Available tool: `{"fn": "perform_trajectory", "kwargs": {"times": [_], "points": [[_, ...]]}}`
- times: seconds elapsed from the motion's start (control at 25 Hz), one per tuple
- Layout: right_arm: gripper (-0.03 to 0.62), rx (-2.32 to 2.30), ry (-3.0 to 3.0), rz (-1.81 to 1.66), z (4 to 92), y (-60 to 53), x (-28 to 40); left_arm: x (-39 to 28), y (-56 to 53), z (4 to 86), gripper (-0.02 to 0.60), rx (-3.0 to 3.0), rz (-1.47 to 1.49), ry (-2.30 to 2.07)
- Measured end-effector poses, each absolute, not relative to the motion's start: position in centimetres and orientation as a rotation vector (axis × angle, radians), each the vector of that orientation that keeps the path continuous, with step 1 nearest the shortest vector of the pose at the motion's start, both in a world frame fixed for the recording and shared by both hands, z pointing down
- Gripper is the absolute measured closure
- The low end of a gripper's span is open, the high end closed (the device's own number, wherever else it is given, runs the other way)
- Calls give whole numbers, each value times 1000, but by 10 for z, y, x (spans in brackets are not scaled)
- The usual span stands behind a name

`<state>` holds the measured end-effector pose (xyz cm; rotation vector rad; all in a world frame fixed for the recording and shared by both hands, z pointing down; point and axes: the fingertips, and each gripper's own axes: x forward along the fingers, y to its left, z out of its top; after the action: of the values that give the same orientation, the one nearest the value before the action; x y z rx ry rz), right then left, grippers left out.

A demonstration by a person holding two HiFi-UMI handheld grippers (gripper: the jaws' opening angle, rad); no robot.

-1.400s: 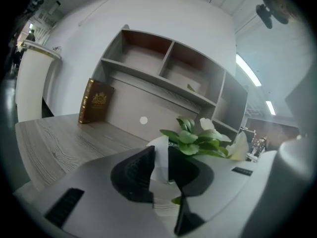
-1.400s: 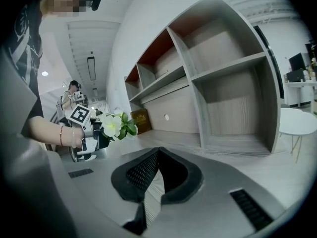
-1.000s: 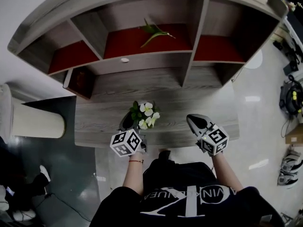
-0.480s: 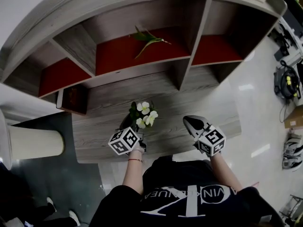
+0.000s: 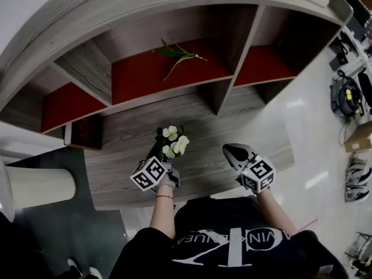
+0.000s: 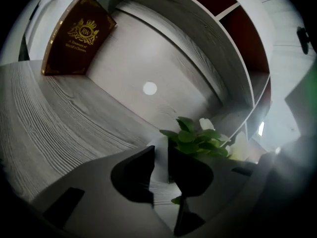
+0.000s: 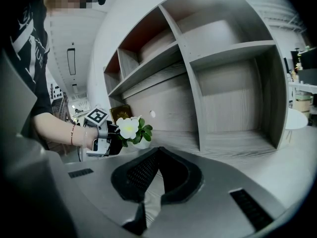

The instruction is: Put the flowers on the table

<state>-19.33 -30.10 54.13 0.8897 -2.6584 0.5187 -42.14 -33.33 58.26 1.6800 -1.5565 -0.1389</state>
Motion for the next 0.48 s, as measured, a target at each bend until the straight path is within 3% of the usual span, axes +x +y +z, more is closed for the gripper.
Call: {"fn": "perform_trajectory", "kwargs": {"times": [0.48], "points": [[583, 895, -2640, 545, 546, -309, -203, -421, -342, 603, 495, 1629, -150, -1464]]}}
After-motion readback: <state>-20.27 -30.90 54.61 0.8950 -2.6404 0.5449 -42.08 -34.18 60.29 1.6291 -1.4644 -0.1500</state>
